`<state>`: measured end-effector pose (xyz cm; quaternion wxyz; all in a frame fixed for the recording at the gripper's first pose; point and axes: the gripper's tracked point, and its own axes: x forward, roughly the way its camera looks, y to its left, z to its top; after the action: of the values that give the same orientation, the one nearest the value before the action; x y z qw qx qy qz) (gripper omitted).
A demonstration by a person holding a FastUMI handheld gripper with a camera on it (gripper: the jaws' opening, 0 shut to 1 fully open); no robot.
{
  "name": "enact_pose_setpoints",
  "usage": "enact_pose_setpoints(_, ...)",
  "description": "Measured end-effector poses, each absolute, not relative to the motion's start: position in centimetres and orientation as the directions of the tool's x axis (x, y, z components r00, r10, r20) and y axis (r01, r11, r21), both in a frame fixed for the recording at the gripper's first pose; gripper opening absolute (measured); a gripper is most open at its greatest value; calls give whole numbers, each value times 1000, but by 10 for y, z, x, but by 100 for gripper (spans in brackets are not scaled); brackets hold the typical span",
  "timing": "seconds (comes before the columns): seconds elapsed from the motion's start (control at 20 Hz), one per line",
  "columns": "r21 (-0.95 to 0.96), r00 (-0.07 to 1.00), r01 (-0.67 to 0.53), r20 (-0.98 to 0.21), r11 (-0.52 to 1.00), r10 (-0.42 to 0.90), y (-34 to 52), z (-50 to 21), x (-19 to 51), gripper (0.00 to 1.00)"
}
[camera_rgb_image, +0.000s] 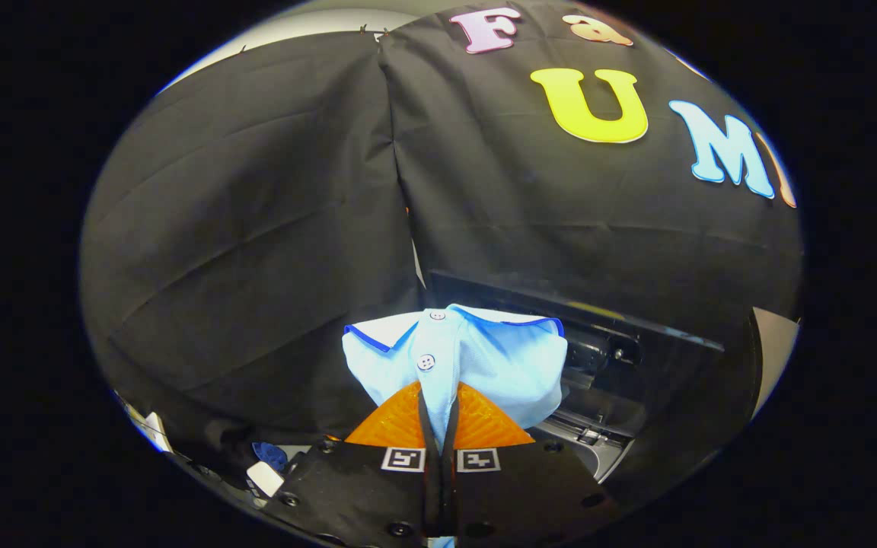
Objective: Put the clothes into the washing machine and then close the washing machine lid.
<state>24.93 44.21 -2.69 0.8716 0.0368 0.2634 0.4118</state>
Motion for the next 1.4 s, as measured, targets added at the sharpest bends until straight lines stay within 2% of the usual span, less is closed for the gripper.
enact_pose_setpoints(0.35, 265, 501, -640, -569, 722, 653, 440, -109, 257, 1)
enact_pose_setpoints(0.65, 256, 465, -629, -633, 734, 619, 447, -146, 254, 2)
enact_pose_setpoints(1.4, 275, 442, -599, -669, 752, 597, 447, -152, 263, 2)
